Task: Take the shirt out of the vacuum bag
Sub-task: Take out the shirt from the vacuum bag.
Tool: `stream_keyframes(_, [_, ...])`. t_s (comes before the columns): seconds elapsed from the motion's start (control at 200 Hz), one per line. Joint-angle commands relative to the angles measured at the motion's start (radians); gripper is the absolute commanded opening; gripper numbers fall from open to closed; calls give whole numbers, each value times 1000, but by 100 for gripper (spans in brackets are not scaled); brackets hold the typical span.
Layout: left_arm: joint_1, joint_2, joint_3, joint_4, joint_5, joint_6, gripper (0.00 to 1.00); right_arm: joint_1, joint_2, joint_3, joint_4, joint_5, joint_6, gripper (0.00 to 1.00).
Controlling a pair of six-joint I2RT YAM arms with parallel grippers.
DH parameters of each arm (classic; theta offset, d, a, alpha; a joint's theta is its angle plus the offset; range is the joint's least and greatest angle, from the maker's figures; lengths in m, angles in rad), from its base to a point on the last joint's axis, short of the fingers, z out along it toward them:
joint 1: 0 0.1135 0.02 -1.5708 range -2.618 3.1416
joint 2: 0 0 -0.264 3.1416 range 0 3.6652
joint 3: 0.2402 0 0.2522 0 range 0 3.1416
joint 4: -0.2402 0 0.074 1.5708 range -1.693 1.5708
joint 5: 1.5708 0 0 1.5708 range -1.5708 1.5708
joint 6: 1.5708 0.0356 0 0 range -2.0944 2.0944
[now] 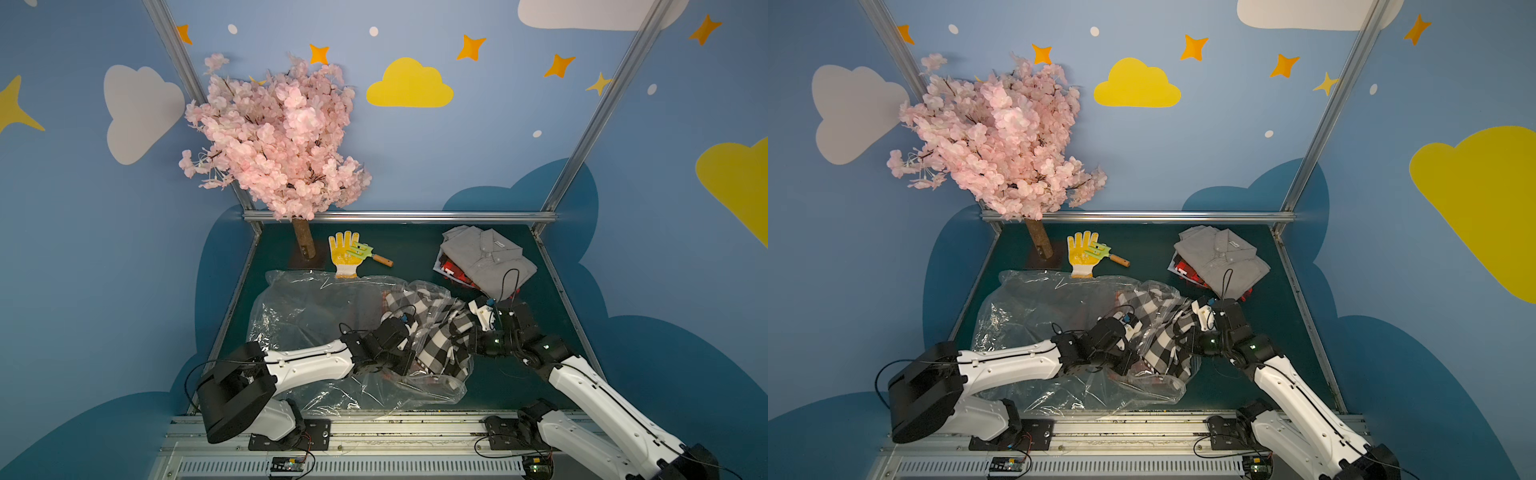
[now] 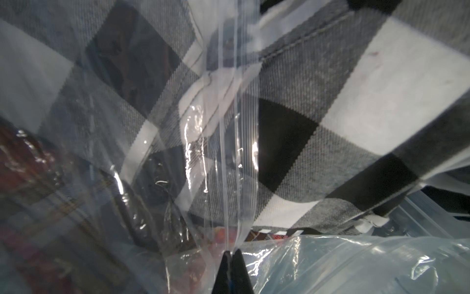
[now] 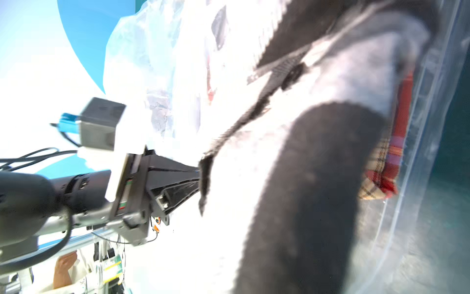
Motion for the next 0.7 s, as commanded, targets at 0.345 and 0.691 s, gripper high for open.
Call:
stream_keyframes(0.345, [-4, 6, 15, -31, -4, 15, 3, -41, 29, 459, -390, -14, -190, 0])
stream_keyframes(0.691, [7, 25, 19, -40, -15, 4, 3, -107, 150, 756, -407, -123, -202, 0])
